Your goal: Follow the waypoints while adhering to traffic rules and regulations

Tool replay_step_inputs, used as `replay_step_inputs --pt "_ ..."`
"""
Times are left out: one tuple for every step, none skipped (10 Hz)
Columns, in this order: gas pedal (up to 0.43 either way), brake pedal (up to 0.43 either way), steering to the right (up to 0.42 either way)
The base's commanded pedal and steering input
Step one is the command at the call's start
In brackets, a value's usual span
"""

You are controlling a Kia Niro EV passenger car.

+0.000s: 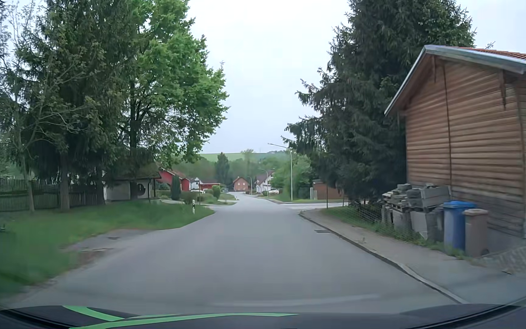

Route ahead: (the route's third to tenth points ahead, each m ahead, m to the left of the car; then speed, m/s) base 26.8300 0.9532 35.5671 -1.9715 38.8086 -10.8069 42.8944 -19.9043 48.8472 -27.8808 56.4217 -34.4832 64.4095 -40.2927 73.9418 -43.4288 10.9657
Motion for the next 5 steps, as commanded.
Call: replay_step_inputs --pt "0.0 0.25 0.007" --pt "0.0 0.256 0.006" --pt "0.0 0.262 0.006" --pt "0.0 0.268 0.005" --pt "0.0 0.274 0.005"
